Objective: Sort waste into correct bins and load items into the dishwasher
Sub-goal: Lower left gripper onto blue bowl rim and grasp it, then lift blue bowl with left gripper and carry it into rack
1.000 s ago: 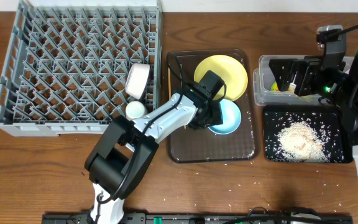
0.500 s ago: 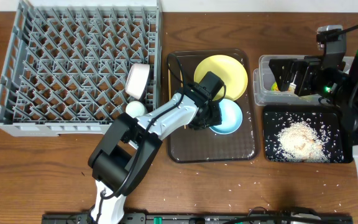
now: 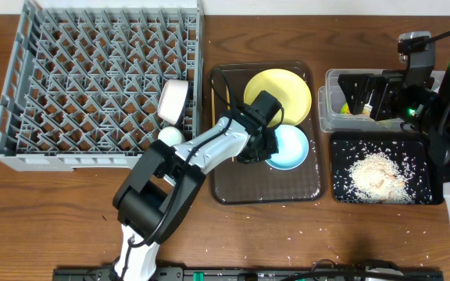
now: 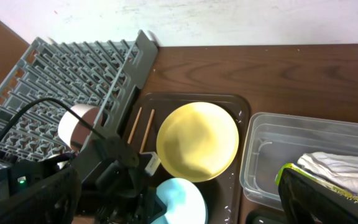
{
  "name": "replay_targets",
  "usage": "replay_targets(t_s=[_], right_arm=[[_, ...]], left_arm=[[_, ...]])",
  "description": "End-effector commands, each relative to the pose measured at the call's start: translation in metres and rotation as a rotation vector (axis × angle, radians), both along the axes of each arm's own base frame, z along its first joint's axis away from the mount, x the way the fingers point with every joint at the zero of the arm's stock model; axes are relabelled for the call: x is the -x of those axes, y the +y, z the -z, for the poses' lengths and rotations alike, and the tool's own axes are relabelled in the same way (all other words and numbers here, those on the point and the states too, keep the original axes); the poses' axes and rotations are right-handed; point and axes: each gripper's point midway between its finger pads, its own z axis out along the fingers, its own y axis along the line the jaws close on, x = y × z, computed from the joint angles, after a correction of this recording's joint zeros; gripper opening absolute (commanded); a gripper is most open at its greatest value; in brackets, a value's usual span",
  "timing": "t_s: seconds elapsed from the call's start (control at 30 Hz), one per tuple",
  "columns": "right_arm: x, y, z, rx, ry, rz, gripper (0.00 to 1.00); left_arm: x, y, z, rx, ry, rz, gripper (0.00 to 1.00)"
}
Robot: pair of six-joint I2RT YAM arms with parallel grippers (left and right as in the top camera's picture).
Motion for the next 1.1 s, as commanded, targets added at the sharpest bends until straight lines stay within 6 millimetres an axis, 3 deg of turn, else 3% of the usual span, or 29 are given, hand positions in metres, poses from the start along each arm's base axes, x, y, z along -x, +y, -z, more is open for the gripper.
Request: replay_targets(t_s=[0.0,0.13,0.17,0.27,0.4,0.57,0.73,0.77,0.9,1.07], right_arm=[[-0.001,-0.002,-0.003,0.012,-0.012,0.000,0.99],[-0.001,-0.002,-0.003,0.012,-0.012,0.000,0.99],[-0.001,-0.002,-0.003,0.012,-0.012,0.000,0.99],[-0.001,-0.002,-0.003,0.012,-0.011,0.000,0.99],[-0.001,-0.002,-0.003,0.012,-0.012,0.000,0.99],[-0.001,-0.002,-0.003,0.012,-0.012,0.000,0.99],[-0.001,-0.002,-0.003,0.012,-0.012,0.000,0.99],[-0.001,-0.002,-0.003,0.012,-0.012,0.000,0.99],[-0.001,-0.002,-0.003,0.012,-0.012,0.000,0.99],[-0.001,-0.002,-0.003,0.012,-0.012,0.000,0.99]], left_arm=[[-0.005,0.004,-0.012,0.026,-0.021,0.018,0.07],[-0.015,0.004,-0.044,0.065,-0.116,0.067,0.07],[-0.023,0.006,-0.066,0.090,-0.185,0.094,0.08],[-0.040,0.021,-0.097,0.085,-0.293,0.083,0.07],[-0.074,0.068,-0.134,-0.039,-0.478,-0.003,0.07],[-0.116,0.153,-0.180,-0.332,-0.717,-0.205,0.08],[-0.146,0.215,-0.220,-0.604,-0.907,-0.332,0.07],[-0.154,0.233,-0.235,-0.674,-0.963,-0.384,0.07],[-0.167,0.262,-0.261,-0.767,-1.048,-0.444,0.07],[-0.184,0.288,-0.279,-0.857,-1.118,-0.432,0.08]])
